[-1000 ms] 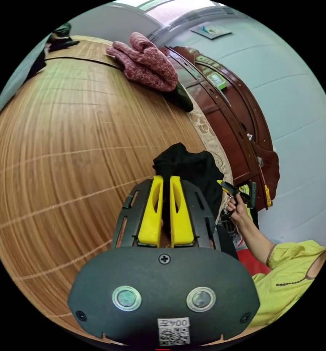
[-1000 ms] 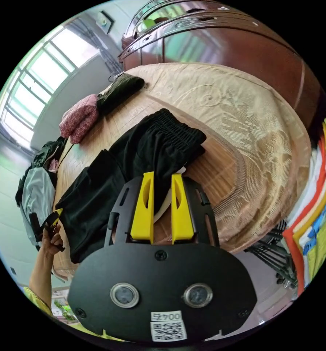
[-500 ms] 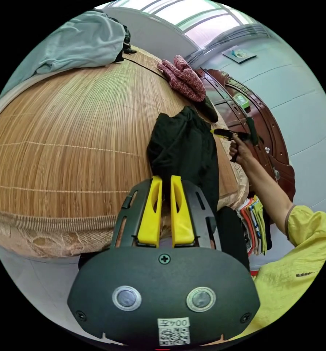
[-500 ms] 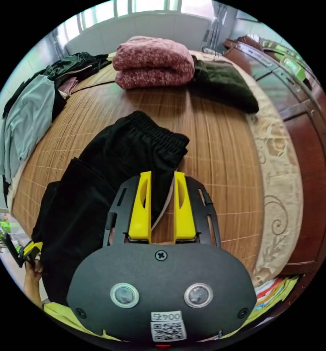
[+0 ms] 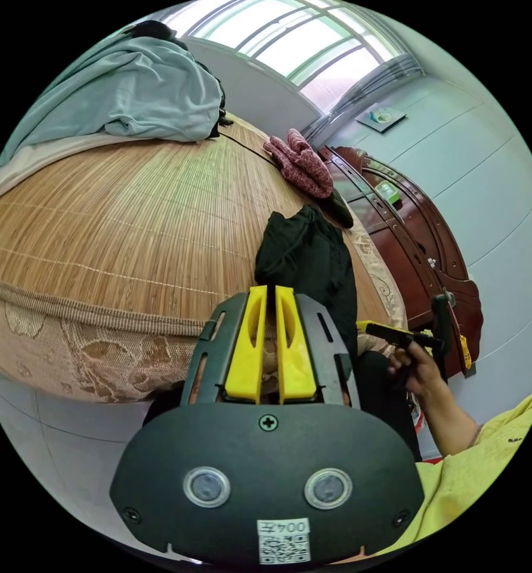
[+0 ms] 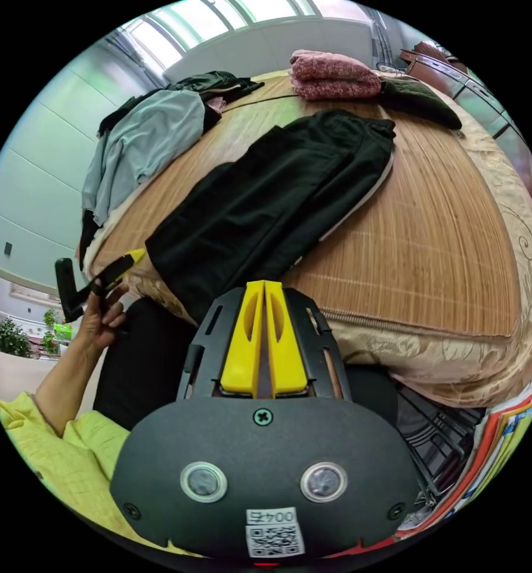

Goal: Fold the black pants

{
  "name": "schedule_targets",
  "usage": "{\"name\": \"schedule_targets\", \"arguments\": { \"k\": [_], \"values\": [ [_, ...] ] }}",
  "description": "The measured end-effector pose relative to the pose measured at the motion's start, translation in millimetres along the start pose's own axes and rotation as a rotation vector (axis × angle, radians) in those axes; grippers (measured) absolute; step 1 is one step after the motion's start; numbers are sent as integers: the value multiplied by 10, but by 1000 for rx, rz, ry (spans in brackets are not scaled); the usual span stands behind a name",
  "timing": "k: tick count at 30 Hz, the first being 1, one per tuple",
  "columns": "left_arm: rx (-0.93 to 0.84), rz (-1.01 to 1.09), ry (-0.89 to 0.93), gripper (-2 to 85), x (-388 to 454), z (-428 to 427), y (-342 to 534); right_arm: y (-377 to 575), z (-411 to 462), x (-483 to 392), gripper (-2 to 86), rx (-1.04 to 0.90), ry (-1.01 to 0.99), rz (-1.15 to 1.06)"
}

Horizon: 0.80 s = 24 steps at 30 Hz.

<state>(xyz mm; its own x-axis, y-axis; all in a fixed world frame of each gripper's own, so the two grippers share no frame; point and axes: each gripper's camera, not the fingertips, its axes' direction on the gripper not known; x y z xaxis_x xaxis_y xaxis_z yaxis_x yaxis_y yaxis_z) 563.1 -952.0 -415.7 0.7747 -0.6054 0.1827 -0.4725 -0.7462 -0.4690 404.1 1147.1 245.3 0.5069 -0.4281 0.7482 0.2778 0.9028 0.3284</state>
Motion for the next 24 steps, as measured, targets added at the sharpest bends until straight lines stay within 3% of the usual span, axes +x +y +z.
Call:
{"name": "schedule_targets", "arguments": {
  "k": [24],
  "values": [
    [-33, -63, -52, 15, -37, 15, 496, 1059, -54, 174, -6, 114, -45, -59]
  ]
}}
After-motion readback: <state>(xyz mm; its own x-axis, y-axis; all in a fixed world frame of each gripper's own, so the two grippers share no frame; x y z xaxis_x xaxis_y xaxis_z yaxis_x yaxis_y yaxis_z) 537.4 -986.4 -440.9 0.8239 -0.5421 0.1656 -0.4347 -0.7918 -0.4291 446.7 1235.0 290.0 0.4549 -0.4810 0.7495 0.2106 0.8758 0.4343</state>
